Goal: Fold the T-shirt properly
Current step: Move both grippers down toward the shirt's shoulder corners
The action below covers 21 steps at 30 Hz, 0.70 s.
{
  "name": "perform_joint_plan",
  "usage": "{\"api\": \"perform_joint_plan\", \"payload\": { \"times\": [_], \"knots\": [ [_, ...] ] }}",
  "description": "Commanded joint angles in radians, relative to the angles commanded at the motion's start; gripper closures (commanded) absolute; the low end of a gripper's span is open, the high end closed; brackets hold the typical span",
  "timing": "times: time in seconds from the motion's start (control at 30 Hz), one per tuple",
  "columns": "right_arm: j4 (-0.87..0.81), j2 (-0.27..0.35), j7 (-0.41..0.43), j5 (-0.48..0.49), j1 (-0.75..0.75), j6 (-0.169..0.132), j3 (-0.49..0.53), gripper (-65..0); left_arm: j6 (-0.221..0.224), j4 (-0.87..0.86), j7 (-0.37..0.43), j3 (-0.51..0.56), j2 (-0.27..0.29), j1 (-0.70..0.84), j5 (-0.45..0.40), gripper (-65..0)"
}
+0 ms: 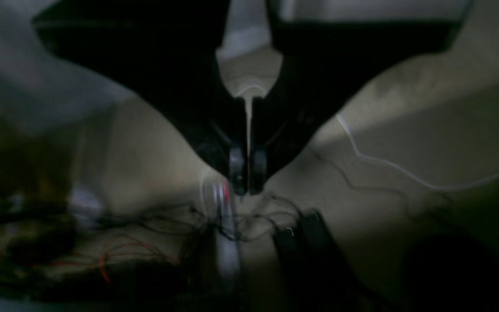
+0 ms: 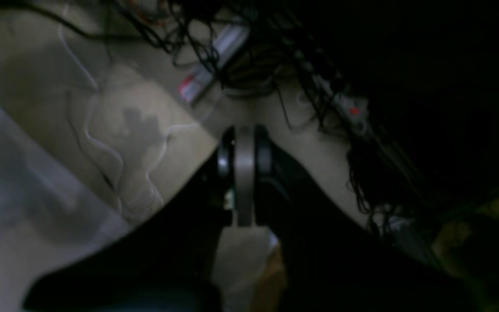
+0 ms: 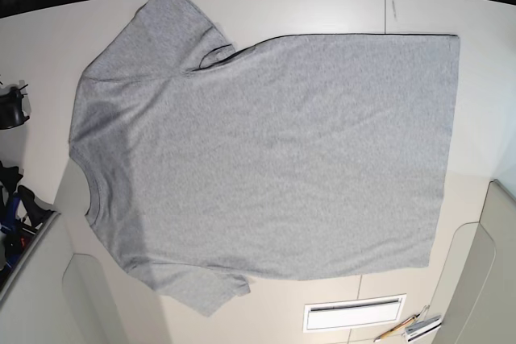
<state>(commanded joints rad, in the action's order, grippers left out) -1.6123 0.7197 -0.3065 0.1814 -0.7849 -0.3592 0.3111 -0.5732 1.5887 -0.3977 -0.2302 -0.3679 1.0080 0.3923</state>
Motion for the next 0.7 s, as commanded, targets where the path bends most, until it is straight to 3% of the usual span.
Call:
{"api": "perform_joint_plan", "payload": {
  "times": [0.1, 0.13, 0.17, 0.3, 0.53, 0.63, 0.7],
  "knots": [
    [-0.095, 0.000, -0.056, 0.139, 0.000, -0.099, -0.088, 0.0, 0.000, 0.128, -0.084, -0.115, -0.001, 0.041, 0.068, -1.0],
    [-0.122, 0.000, -0.072, 0.172, 0.000, -0.120, -0.112, 0.0, 0.000, 0.162, -0.106, -0.149, 0.000, 0.051, 0.092, -1.0],
    [-0.145, 0.000, -0.088, 0.203, 0.000, -0.131, -0.136, 0.0, -0.001, 0.193, -0.117, -0.180, -0.001, 0.062, 0.111, -1.0],
    [-0.218, 0.000, -0.125, 0.308, 0.000, -0.171, -0.224, 0.0, -0.071, 0.295, -0.133, -0.294, 0.000, 0.106, 0.196, -1.0],
    [-0.277, -0.009, -0.169, 0.560, 0.016, -0.172, -0.441, 0.0, -0.070, 0.389, -0.150, -0.459, -0.001, 0.114, 0.362, -1.1],
    [-0.277, -0.040, -0.182, 0.598, 0.059, -0.167, -0.527, 0.0, -0.070, 0.394, -0.150, -0.478, -0.001, 0.105, 0.397, -1.1],
    [-0.276, -0.068, -0.232, 0.612, 0.105, -0.146, -0.558, 0.0, -0.058, 0.394, -0.150, -0.478, 0.000, 0.091, 0.397, -1.6]
  ]
}}
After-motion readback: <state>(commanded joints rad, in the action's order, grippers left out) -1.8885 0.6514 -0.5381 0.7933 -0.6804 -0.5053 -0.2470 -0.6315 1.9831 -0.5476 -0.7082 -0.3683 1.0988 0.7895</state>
